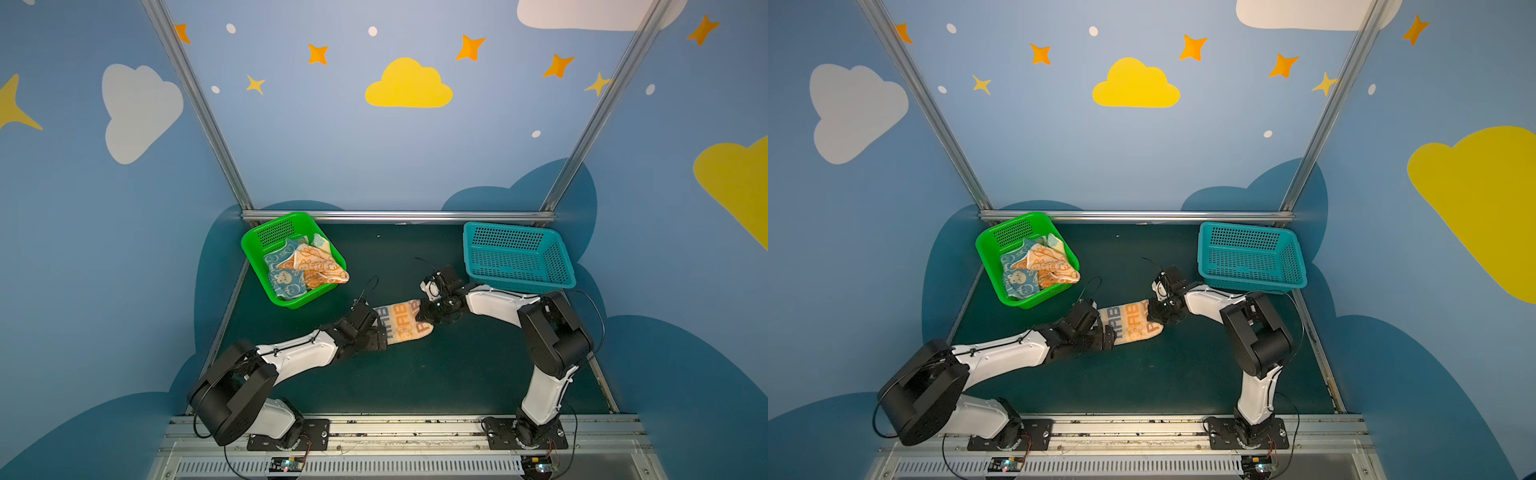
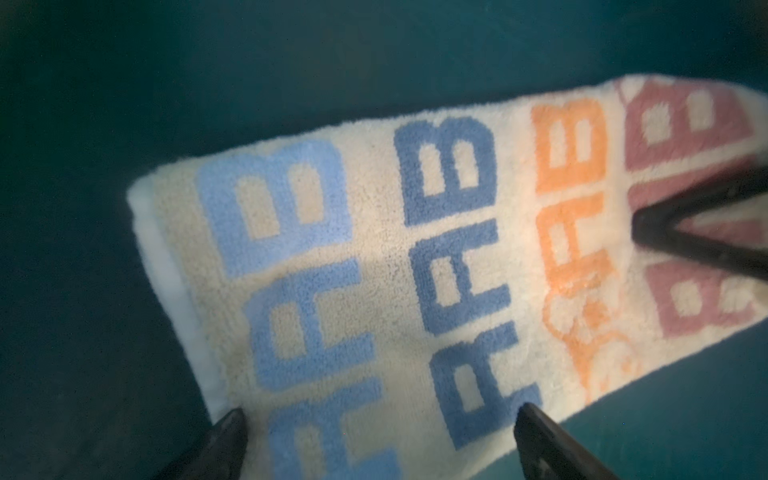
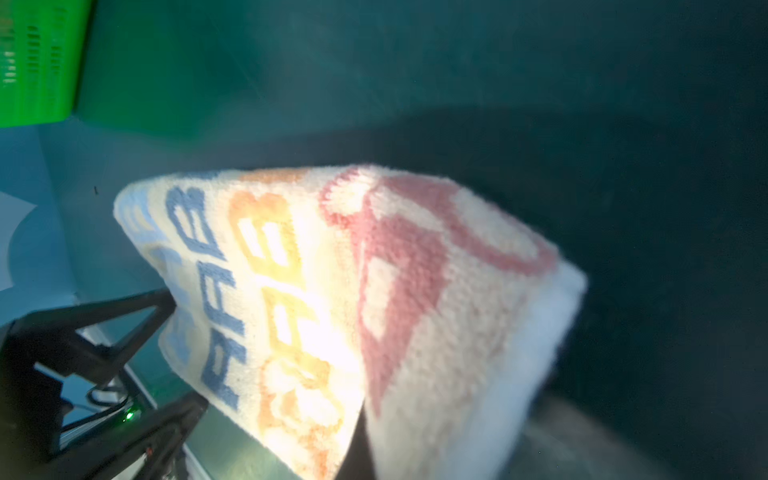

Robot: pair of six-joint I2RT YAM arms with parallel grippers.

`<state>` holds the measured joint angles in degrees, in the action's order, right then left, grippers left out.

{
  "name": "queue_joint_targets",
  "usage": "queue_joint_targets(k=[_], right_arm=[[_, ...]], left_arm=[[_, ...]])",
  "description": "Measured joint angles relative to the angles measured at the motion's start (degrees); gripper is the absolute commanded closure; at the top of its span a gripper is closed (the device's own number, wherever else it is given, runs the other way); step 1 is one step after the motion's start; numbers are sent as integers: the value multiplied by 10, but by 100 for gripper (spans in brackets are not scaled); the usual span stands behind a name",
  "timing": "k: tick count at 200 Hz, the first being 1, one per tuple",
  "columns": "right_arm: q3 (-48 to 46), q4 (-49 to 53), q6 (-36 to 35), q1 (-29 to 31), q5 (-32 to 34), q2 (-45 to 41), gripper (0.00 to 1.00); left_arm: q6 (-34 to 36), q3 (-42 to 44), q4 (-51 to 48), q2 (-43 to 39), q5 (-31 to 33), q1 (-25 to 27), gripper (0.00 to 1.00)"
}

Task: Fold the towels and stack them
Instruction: 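Carry the towel into the teal basket with the right gripper while the left releases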

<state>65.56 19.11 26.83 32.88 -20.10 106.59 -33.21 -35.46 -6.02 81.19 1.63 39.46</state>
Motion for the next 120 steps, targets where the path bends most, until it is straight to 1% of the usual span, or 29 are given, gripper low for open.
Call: queue_joint_targets(k=[42,75,120], right_arm=[[168,123,-72,-22,63,46,100],[280,195,-123,-49,108,91,100],[405,278,-174,-97,141,152,100]], left_arm=[[11,0,-10,-45,0,-8,0],[20,0,-4,-85,0,-9,0],[28,0,-9,-93,10,-15,0]])
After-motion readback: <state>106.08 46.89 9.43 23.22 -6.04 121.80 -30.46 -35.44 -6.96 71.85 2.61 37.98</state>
